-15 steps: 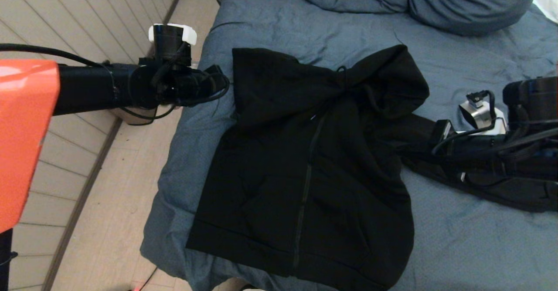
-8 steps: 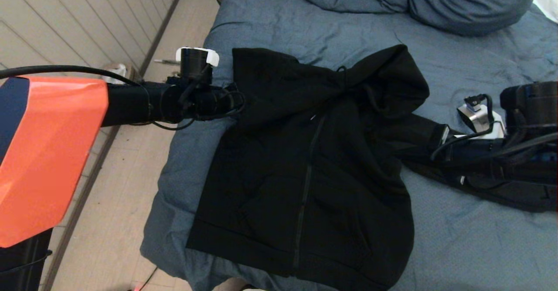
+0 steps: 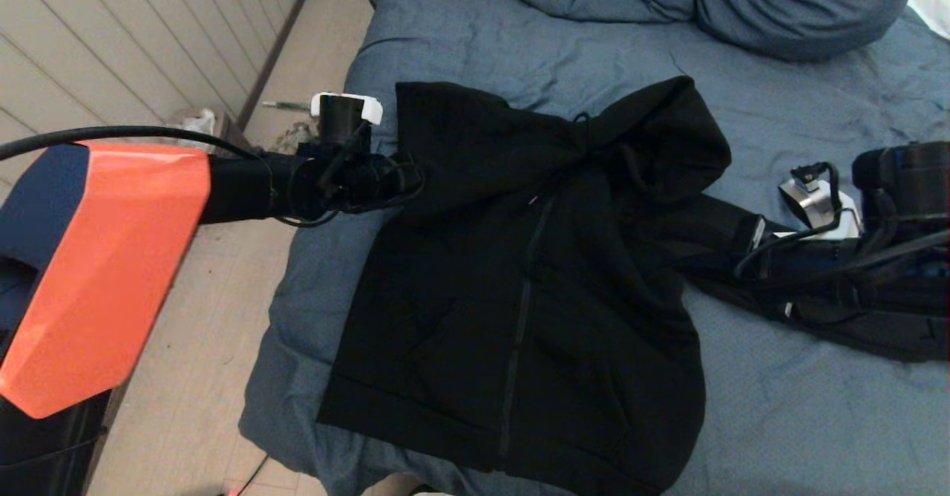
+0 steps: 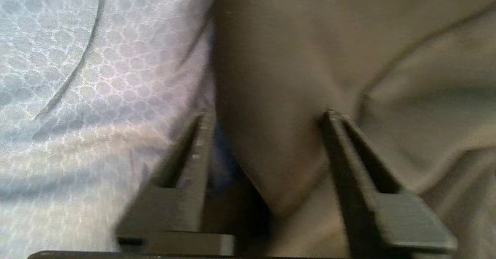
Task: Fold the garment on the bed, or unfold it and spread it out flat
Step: Unfold the black sweatshirt
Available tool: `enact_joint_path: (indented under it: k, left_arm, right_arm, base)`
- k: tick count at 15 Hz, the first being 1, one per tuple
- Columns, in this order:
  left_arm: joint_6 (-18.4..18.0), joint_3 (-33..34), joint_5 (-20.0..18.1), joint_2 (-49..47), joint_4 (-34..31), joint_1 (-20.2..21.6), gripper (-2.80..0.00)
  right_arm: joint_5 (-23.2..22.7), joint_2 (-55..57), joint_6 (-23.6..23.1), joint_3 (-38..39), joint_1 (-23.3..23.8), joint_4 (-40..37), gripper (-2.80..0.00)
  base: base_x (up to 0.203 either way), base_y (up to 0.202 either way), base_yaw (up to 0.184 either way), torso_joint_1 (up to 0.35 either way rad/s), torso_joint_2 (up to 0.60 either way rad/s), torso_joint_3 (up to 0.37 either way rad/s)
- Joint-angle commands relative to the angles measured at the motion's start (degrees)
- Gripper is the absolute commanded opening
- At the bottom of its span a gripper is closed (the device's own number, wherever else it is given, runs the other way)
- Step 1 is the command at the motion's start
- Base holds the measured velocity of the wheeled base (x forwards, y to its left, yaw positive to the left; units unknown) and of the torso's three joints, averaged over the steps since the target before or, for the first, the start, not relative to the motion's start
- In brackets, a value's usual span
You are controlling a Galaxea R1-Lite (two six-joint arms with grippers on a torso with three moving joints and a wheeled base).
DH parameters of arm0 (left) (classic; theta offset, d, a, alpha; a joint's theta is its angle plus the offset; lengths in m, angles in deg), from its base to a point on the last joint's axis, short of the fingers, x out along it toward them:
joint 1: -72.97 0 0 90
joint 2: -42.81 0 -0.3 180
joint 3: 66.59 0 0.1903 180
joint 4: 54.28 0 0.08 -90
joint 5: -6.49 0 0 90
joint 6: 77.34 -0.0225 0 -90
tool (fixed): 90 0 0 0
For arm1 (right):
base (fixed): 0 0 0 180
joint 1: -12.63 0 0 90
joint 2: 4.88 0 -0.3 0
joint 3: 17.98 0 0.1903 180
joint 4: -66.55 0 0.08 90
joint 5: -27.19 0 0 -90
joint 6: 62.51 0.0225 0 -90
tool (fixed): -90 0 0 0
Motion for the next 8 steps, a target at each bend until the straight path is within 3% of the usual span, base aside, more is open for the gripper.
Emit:
enact_joint_path:
  k: [1, 6, 7, 8]
  left_arm:
    - [0.2, 0.0, 0.1, -2.8, 0.3, -0.6, 0.00]
    - [0.1, 0.1, 4.9, -2.0, 0.2, -2.9, 0.00]
    - [0.1, 0.1, 5.5, -1.7, -0.1, -3.4, -2.80]
    - [0.2, 0.1, 6.0, -1.3, -0.5, -3.7, -2.80]
  right_arm:
    - [-0.1, -0.2, 0.1, 0.1, 0.0, 0.0, -2.80]
    - [-0.1, 0.0, 0.1, 0.0, 0.2, 0.1, -2.80]
    - [-0.1, 0.1, 0.1, 0.0, 0.2, 0.1, -2.80]
    - [-0.1, 0.1, 0.1, 0.0, 0.2, 0.1, -2.80]
  base:
    - [0.000, 0.000, 0.000, 0.000, 0.00, 0.000]
    - [0.000, 0.000, 0.000, 0.000, 0.00, 0.000]
    - [0.000, 0.000, 0.000, 0.000, 0.00, 0.000]
    - [0.000, 0.000, 0.000, 0.000, 0.00, 0.000]
